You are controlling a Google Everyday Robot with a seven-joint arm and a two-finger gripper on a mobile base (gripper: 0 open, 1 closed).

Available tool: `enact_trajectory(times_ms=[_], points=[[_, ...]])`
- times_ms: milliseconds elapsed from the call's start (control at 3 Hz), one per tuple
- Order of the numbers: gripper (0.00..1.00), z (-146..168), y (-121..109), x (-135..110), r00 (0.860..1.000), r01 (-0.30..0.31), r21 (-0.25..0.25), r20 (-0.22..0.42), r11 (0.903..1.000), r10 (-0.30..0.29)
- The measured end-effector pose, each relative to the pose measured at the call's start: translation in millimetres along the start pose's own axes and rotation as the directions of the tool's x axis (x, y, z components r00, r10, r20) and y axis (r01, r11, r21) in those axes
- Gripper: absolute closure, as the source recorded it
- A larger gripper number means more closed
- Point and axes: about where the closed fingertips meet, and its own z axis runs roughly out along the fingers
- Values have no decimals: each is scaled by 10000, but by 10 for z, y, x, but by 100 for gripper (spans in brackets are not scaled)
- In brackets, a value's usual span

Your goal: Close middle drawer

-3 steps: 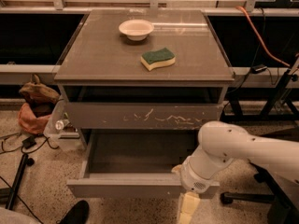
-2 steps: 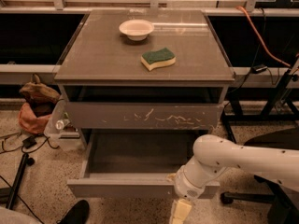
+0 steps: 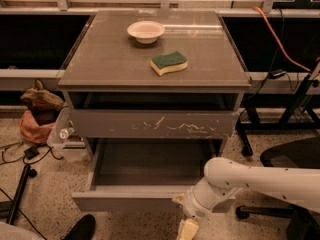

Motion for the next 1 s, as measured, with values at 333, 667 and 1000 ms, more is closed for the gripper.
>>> enact_trajectory(times_ms=[333, 667, 1000], points=[[0, 27, -42, 64, 9998, -103, 186, 187, 9998, 100], [0, 77, -70, 125, 9995, -182, 229, 254, 9996, 176], [0, 190, -258, 141, 9996, -35, 269, 279, 9996, 27]])
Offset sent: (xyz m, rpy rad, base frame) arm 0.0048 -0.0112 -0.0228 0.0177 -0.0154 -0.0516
